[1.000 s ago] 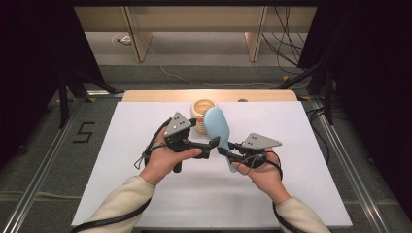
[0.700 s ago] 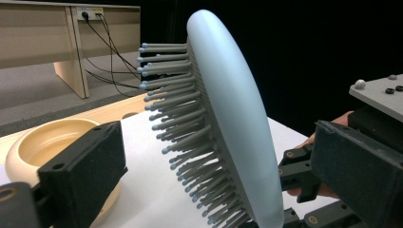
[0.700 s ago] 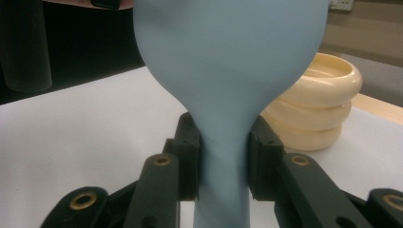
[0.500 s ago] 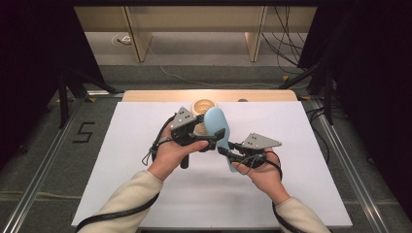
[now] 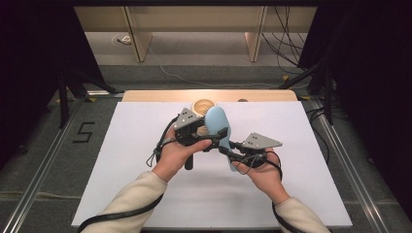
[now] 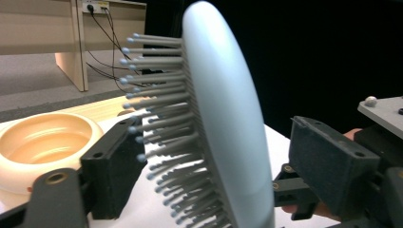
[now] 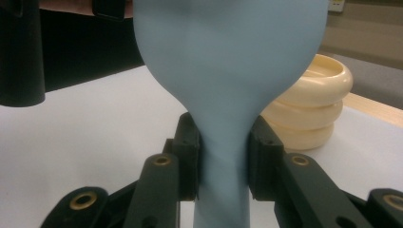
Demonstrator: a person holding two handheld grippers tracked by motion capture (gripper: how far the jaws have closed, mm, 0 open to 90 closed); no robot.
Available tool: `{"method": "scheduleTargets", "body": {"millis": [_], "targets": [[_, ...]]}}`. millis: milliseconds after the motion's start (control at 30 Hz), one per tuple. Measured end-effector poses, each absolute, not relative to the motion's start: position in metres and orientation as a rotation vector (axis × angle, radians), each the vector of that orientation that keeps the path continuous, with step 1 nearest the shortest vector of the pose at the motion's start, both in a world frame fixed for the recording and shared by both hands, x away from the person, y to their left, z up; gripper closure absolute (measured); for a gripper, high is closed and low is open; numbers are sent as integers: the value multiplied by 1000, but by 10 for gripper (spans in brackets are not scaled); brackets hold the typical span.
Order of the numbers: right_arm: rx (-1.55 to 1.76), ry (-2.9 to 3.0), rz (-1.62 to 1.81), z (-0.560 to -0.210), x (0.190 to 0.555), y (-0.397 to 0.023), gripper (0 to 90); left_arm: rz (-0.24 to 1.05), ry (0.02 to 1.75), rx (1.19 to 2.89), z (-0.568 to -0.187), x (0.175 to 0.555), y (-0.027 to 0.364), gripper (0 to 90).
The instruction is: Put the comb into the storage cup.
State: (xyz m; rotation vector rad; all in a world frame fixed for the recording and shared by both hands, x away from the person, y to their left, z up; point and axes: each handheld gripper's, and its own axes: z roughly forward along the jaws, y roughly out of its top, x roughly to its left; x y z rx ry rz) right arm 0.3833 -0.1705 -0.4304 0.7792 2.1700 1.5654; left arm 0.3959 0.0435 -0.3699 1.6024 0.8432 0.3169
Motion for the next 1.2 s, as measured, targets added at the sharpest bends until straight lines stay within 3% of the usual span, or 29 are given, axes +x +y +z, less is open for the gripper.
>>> {"method": "scheduleTargets", "body": {"millis": [300,500,1200], "targets": [[780,2170,1566,-431,383,-170,704,314,856,1578,-371,395,43,304],[787,2173,1570,-432,384,-171,704,291,869,1552,-371,397,46,431],[757,2167,1565,-432,384,-170,701,271,785,1559,-369,391,44,500]]}}
